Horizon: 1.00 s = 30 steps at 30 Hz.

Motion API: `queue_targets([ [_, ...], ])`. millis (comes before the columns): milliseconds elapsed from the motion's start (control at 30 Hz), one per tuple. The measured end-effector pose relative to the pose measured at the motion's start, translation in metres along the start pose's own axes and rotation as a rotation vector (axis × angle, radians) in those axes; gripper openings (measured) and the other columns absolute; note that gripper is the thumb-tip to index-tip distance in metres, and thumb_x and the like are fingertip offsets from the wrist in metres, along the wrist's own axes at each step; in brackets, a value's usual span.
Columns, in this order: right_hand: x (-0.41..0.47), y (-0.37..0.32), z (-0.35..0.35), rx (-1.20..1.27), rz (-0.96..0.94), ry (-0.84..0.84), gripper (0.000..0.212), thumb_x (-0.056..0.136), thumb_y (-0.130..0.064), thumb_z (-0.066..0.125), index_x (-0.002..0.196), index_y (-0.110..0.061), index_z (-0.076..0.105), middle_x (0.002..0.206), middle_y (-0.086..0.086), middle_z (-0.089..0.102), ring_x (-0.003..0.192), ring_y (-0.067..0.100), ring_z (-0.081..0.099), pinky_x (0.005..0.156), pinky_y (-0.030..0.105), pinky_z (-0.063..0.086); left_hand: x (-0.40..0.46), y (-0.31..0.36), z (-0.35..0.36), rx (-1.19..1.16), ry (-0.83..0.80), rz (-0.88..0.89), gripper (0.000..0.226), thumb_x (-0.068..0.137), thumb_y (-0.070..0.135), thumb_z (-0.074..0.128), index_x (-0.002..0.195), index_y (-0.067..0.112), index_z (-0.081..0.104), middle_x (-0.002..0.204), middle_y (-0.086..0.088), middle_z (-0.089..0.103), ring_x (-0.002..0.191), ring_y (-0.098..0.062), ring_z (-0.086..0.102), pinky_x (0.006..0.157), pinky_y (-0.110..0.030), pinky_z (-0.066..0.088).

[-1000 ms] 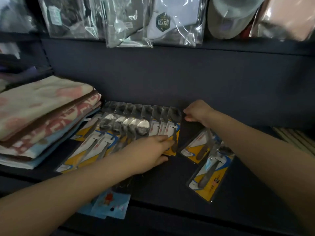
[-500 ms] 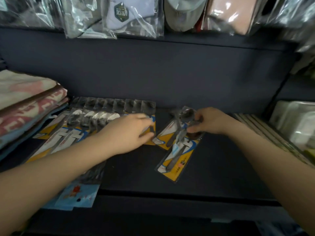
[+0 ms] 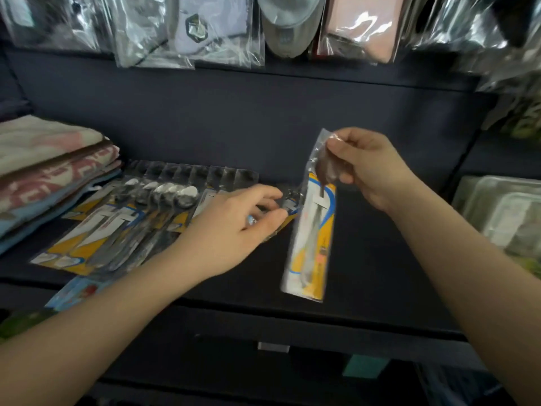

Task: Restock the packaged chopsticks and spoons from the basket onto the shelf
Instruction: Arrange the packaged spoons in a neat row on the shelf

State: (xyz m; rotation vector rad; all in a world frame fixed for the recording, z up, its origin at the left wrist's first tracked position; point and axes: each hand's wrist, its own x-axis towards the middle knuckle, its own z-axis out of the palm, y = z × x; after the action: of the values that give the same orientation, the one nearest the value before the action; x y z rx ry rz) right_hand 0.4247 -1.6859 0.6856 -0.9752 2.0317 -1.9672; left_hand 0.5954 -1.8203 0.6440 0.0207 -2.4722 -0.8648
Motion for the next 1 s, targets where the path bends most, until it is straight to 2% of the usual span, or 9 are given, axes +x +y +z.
queue_targets([
  [67,0.002,-0.011,0.021,0.036,-0.060,0.000,0.020,0.090,-0.010,0.055,0.072,-0.014,0.060,0.053,0.003,0.057,0.043,0.017,0.041,0.037,0.019,0.033,-0.009,0.004,0.002,-0.007,0.024,-0.026,0.027,0.085,0.043,0.049,0.108,0.030,0.057,0.086,0.021,0.062,0.083,0.000,0.059,0.070,-0.011,0.045],
  [167,0.005,-0.017,0.059,0.047,-0.092,-0.046,0.019,0.089,-0.010,0.057,0.071,-0.014,0.059,0.058,0.006,0.056,0.037,0.011,0.041,0.038,0.020,0.034,-0.028,0.001,-0.007,0.012,0.123,-0.097,0.013,0.087,0.038,0.050,0.097,0.030,0.054,0.071,0.005,0.063,0.071,-0.008,0.056,0.060,-0.014,0.040],
  [267,0.011,-0.007,0.098,-0.031,-0.069,-0.134,0.016,0.090,-0.009,0.056,0.075,-0.013,0.060,0.057,0.001,0.056,0.033,0.007,0.042,0.038,0.019,0.036,-0.048,-0.013,-0.025,0.036,0.200,-0.237,0.023,0.084,0.038,0.055,0.104,0.026,0.054,0.073,-0.001,0.069,0.067,-0.010,0.059,0.067,-0.024,0.044],
  [433,0.034,0.031,0.155,-0.588,-0.114,-0.357,0.015,0.085,-0.011,0.060,0.094,-0.003,0.070,0.092,0.010,0.069,0.081,0.014,0.057,0.079,0.032,0.048,-0.068,-0.046,-0.055,0.244,0.052,-0.444,0.033,0.089,0.025,0.055,0.121,0.025,0.047,0.070,0.011,0.058,0.065,-0.006,0.054,0.061,-0.024,0.044],
  [533,0.045,0.051,0.169,-0.597,-0.013,-0.360,0.016,0.085,-0.008,0.062,0.095,0.001,0.070,0.095,0.011,0.068,0.087,0.017,0.057,0.087,0.035,0.049,-0.071,-0.060,-0.060,0.392,-0.102,-0.429,0.025,0.091,0.024,0.053,0.116,0.026,0.053,0.077,0.011,0.058,0.062,0.002,0.047,0.053,-0.012,0.035],
  [667,0.050,0.061,0.176,-0.611,0.077,-0.404,0.020,0.088,-0.008,0.059,0.106,-0.002,0.067,0.106,0.012,0.067,0.100,0.024,0.062,0.093,0.036,0.049,-0.070,-0.073,-0.066,0.470,-0.132,-0.438,0.015,0.093,0.022,0.049,0.104,0.024,0.059,0.094,0.004,0.064,0.084,-0.011,0.055,0.067,-0.024,0.043],
  [867,0.056,0.061,0.108,-0.915,-0.028,-0.212,0.027,0.095,-0.014,0.045,0.113,-0.008,0.064,0.123,0.011,0.063,0.114,0.028,0.057,0.097,0.035,0.043,-0.059,-0.076,-0.063,0.604,-0.101,-0.334,0.016,0.091,0.024,0.047,0.101,0.023,0.059,0.094,0.005,0.052,0.081,-0.015,0.051,0.067,-0.031,0.046],
  [933,0.057,0.073,0.080,-1.074,0.089,-0.203,0.033,0.093,-0.025,0.048,0.121,-0.011,0.058,0.130,0.014,0.057,0.119,0.032,0.053,0.100,0.040,0.043,-0.052,-0.073,-0.059,0.572,-0.051,-0.253,0.018,0.090,0.028,0.048,0.102,0.022,0.059,0.101,0.003,0.052,0.087,-0.018,0.055,0.072,-0.034,0.048],
  [1000,0.054,0.083,0.062,-1.166,0.258,-0.222,0.054,0.088,-0.045,0.051,0.132,-0.013,0.048,0.139,0.015,0.048,0.127,0.034,0.045,0.105,0.044,0.039,-0.042,-0.069,-0.056,0.500,-0.015,-0.183,0.021,0.089,0.029,0.050,0.105,0.022,0.060,0.102,0.005,0.055,0.086,-0.016,0.057,0.075,-0.035,0.050],
])
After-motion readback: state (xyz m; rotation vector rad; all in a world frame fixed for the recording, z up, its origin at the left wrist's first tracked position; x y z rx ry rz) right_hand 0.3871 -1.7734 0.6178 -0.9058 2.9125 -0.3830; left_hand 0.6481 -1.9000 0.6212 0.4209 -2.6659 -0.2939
